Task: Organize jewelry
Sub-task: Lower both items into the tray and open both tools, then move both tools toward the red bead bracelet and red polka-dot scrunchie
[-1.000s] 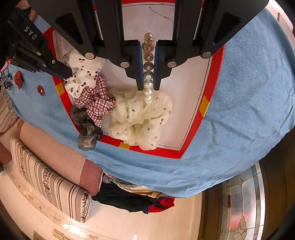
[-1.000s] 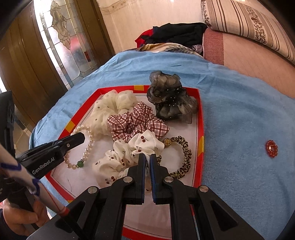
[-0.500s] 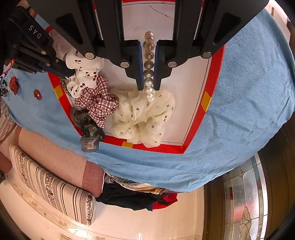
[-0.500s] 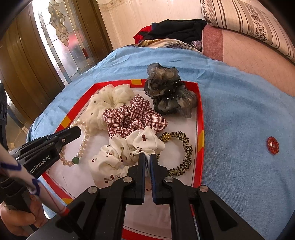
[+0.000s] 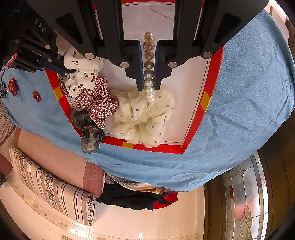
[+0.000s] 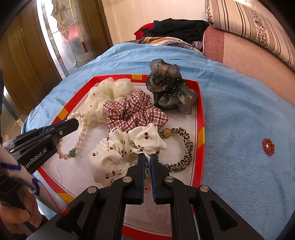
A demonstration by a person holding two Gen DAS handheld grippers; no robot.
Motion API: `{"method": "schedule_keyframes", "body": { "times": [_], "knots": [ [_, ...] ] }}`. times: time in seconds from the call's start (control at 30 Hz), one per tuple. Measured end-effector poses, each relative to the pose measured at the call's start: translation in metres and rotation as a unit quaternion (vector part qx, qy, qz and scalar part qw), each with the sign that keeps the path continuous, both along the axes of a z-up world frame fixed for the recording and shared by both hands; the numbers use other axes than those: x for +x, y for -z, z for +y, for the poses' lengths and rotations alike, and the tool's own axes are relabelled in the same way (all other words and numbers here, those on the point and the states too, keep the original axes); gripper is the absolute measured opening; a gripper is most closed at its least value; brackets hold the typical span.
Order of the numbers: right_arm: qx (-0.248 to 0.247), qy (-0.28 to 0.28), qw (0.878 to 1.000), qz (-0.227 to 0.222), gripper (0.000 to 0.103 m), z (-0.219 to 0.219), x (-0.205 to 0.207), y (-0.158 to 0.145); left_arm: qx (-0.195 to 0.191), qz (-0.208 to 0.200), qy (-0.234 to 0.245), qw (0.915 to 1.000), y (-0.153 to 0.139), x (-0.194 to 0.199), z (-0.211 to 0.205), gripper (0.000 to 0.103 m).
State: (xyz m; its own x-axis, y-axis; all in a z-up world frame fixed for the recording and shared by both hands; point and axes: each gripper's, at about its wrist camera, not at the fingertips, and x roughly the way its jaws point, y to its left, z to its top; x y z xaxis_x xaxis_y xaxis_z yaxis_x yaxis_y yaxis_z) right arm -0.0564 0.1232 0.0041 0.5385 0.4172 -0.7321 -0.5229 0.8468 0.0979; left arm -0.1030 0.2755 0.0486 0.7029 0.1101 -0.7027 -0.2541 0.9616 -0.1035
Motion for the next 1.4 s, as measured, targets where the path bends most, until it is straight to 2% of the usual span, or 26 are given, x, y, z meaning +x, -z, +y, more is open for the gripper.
{"method": "schedule_keyframes", "body": {
  "times": [0.13,0.23,0.47,0.6,0.8,1.03,1.4],
  "knots": [
    [-0.015,-0.002,1.000,-0.009,0.007,0.004,-0.003,0.001,0.002,-0.001,0.001,1.0000,0.000,-0.001,0.000,0.012],
    [-0.022,-0.002,1.000,-0.012,0.007,0.004,-0.003,0.002,0.003,-0.002,0.000,1.0000,0.000,-0.001,0.000,0.019],
    [-0.030,-0.001,0.999,-0.016,0.007,0.005,-0.004,0.002,0.006,-0.007,0.003,0.9999,-0.002,-0.001,-0.002,0.022],
    [-0.022,0.001,1.000,-0.011,0.011,0.003,-0.004,0.000,0.010,-0.015,0.003,0.9998,-0.006,-0.001,-0.005,0.032],
    [-0.012,-0.001,1.000,-0.009,0.026,-0.001,-0.006,-0.006,0.011,-0.027,0.004,0.9996,-0.011,-0.002,-0.007,0.034],
    [0.004,0.005,1.000,-0.011,0.027,-0.012,-0.010,-0.017,0.012,-0.063,-0.003,0.9980,-0.022,-0.010,-0.006,0.040],
    [0.029,0.018,0.999,-0.011,0.028,-0.034,-0.020,-0.032,0.009,-0.078,-0.012,0.9968,-0.027,-0.017,-0.002,0.044]
  ]
}}
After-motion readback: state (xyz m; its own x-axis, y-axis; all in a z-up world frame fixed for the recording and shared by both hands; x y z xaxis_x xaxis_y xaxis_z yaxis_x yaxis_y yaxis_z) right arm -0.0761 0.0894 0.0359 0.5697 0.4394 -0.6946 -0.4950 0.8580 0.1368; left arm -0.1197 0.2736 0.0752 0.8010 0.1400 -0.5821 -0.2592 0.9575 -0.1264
